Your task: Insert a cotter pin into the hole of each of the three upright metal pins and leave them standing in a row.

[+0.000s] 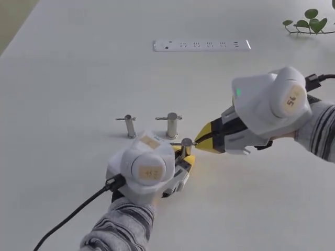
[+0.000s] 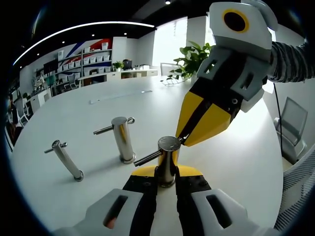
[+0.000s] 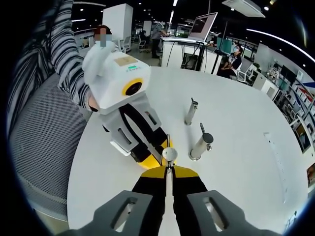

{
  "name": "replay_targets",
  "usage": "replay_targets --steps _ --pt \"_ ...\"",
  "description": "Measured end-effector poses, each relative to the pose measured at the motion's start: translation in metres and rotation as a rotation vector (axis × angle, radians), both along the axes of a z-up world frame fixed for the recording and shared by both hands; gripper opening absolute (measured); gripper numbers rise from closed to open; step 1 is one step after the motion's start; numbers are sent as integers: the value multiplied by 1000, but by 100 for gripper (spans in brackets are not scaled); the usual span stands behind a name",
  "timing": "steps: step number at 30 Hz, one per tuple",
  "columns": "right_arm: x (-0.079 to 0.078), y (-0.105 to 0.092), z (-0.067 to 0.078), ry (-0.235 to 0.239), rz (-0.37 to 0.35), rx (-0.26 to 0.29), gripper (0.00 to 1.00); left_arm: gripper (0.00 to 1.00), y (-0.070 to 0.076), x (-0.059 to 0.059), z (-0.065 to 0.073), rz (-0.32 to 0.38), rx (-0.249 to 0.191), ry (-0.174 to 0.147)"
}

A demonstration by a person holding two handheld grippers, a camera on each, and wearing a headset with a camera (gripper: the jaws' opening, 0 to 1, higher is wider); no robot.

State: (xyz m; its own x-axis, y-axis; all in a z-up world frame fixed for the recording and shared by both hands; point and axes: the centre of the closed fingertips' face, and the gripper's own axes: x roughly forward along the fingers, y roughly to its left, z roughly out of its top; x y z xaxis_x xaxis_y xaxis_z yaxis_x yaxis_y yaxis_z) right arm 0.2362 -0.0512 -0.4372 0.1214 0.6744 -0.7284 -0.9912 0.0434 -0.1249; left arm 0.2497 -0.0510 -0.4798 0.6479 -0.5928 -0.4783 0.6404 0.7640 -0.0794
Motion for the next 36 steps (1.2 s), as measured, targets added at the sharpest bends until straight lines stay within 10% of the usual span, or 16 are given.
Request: replay_targets --steps 18,36 --pt "1 6 -2 28 -36 27 10 27 12 -4 -2 9 33 8" --pt "3 23 -12 98 -127 73 14 50 28 -18 24 -25 -21 -5"
